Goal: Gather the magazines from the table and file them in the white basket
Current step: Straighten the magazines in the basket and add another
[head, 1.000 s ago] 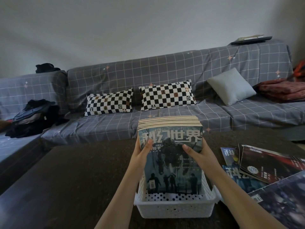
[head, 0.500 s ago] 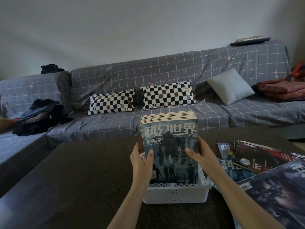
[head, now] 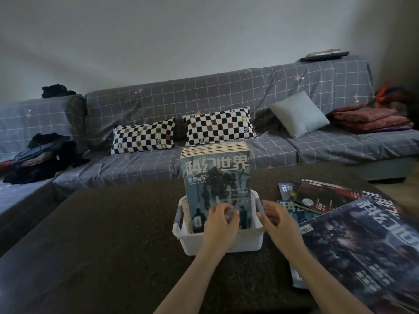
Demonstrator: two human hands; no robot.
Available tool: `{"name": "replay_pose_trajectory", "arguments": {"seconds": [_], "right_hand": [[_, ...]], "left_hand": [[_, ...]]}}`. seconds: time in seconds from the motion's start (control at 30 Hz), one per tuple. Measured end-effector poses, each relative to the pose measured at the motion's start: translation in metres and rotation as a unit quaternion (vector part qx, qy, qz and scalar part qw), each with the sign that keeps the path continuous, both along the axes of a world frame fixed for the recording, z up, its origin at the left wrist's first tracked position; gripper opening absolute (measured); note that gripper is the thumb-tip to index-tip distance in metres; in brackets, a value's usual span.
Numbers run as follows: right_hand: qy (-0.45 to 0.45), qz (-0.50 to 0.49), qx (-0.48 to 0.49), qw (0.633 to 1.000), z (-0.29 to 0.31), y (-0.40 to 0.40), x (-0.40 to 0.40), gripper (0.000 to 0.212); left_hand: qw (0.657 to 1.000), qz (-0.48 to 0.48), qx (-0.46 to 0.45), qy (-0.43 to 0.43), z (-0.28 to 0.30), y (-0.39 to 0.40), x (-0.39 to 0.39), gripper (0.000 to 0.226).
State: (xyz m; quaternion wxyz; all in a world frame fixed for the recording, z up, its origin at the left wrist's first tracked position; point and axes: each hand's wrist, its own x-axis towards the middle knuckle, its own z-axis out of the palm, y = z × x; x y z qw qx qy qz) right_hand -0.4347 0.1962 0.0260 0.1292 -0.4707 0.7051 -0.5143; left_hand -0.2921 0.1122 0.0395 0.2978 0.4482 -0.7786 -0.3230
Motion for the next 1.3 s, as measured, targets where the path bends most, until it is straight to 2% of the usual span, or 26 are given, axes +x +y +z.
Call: {"name": "replay_pose_trajectory", "arguments": {"seconds": [0.07,0.2,0.4,0.5,0.67,0.77,0.9,0.97,1.07,1.17,1.3], "right_hand": [[0.007,-0.025,0.012,1.0,-0.001,0.015,-0.011,0.035],[0.011,-0.083,0.042,0.996,-0.007,0.047,-0.036,0.032],[0.035,-0.194,0.071,0.978,-0.023,0.092,-0.079,0.027],[0.048,-0.25,0.125,0.959,-0.033,0.113,-0.097,0.035],[0.123,-0.316,0.26,0.904,-0.05,0.139,-0.115,0.057],[0.093,-0.303,0.29,0.903,-0.061,0.149,-0.122,0.07],[0.063,-0.284,0.278,0.915,-0.067,0.157,-0.131,0.073],[0.048,-0.283,0.264,0.921,-0.066,0.158,-0.132,0.073],[-0.009,-0.289,0.197,0.937,-0.063,0.158,-0.128,0.075],[-0.072,-0.301,0.09,0.946,-0.054,0.157,-0.12,0.078],[-0.103,-0.3,0.033,0.948,-0.031,0.145,-0.108,0.08]], "left_hand": [[1.0,-0.013,-0.01,-0.005,-0.001,0.012,-0.016,0.01],[0.995,-0.043,-0.09,-0.007,-0.001,0.035,-0.053,0.007],[0.987,-0.154,-0.055,0.002,-0.018,0.062,-0.115,0.017],[0.981,-0.188,-0.031,-0.037,-0.031,0.068,-0.143,0.027],[0.961,-0.208,-0.022,-0.179,-0.05,0.066,-0.179,0.056],[0.961,-0.182,-0.037,-0.205,-0.049,0.058,-0.195,0.054],[0.95,-0.221,0.024,-0.218,-0.034,0.049,-0.203,0.028],[0.95,-0.244,0.04,-0.192,-0.031,0.05,-0.202,0.024],[0.962,-0.249,0.074,-0.086,-0.034,0.057,-0.187,0.019],[0.97,-0.236,0.064,-0.002,-0.034,0.06,-0.161,0.019],[0.976,-0.208,0.042,0.058,-0.021,0.054,-0.125,0.017]]}}
